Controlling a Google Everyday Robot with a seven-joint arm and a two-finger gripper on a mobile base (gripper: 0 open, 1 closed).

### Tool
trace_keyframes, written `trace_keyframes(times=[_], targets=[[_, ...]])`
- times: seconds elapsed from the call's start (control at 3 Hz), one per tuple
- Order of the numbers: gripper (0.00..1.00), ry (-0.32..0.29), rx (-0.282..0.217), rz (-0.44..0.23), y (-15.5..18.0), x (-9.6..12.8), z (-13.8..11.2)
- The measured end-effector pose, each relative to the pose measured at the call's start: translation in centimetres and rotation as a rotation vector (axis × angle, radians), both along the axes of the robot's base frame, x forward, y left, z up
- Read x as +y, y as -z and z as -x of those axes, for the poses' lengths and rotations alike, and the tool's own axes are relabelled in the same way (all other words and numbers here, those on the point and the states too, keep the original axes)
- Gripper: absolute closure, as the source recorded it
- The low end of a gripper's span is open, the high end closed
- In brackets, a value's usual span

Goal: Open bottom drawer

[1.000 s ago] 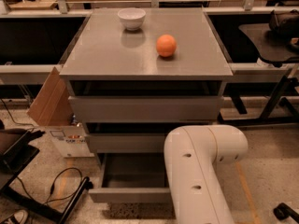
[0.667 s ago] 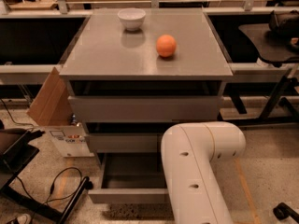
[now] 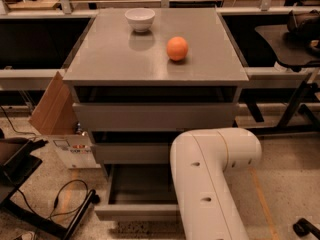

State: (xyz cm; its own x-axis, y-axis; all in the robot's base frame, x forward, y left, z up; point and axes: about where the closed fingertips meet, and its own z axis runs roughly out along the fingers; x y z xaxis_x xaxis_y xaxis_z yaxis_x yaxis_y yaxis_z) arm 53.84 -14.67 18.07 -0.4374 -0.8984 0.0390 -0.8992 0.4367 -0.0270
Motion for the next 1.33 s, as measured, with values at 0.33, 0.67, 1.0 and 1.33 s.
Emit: trace_keyframes(times=[0.33, 0.67, 1.0, 1.33], targets=[[1.00, 0.021, 0.013, 0.010, -0.4, 0.0, 0.9], [0.82, 0.044, 0.026, 0.014, -0.3, -0.2, 1.9], [0.59, 0.044, 0.026, 0.014, -0.5, -0.2, 1.9], [0.35, 0.044, 0.028, 0.014, -0.4, -0.2, 2.0]])
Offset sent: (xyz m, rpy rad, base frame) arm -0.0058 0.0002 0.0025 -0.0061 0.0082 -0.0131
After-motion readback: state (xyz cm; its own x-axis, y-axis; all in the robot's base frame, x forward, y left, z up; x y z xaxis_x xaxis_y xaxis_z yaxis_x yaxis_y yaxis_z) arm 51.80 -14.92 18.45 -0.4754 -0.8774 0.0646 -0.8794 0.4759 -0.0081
